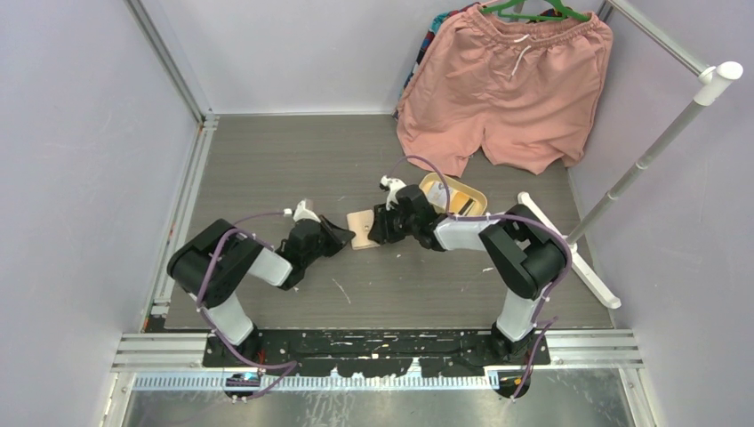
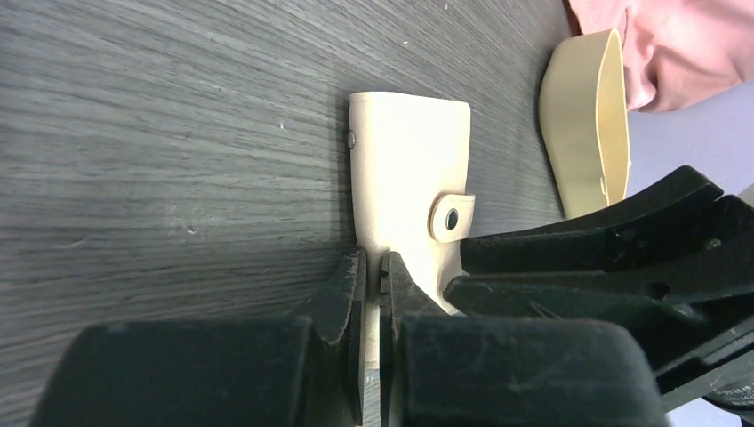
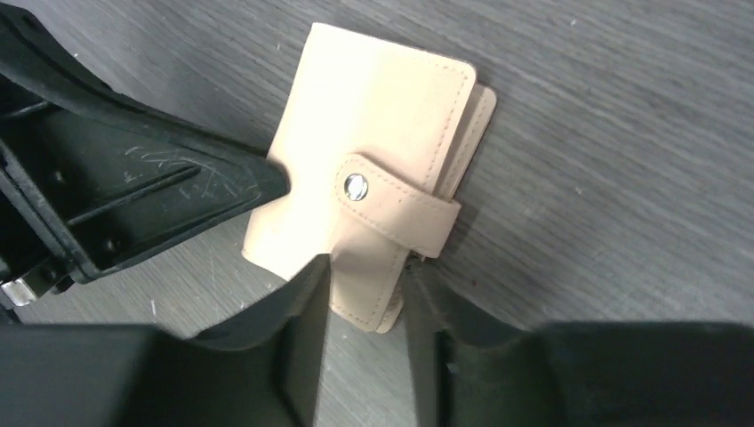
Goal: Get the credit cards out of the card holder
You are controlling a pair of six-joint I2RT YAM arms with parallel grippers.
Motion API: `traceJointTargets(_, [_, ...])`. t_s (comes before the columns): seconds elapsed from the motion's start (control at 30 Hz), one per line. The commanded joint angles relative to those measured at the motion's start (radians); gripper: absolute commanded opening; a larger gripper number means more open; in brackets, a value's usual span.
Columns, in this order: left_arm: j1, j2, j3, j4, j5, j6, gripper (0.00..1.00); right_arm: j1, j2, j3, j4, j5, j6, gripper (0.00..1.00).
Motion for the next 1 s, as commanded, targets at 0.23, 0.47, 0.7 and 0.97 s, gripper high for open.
traceJointTargets(0.23, [0.053,-0.044,0.059,-0.219,0.194,0.156,0.00,0.022,-0.139,0.142,-0.318,0.082,-0.241,0.54])
traceJointTargets(0.47, [0.053,-0.111,0.140,-0.467,0.202,0.307,0.00,0.022,-0.076,0.228,-0.389,0.096,-0.393,0.51])
traceJointTargets(0.7, [0.053,-0.052,0.192,-0.498,0.273,0.333,0.00,0.032,0.018,0.298,-0.410,0.035,-0.445,0.56])
traceJointTargets(0.97, [0.054,-0.026,0.226,-0.526,0.276,0.343,0.00,0.062,0.066,0.321,-0.447,0.049,-0.490,0.56])
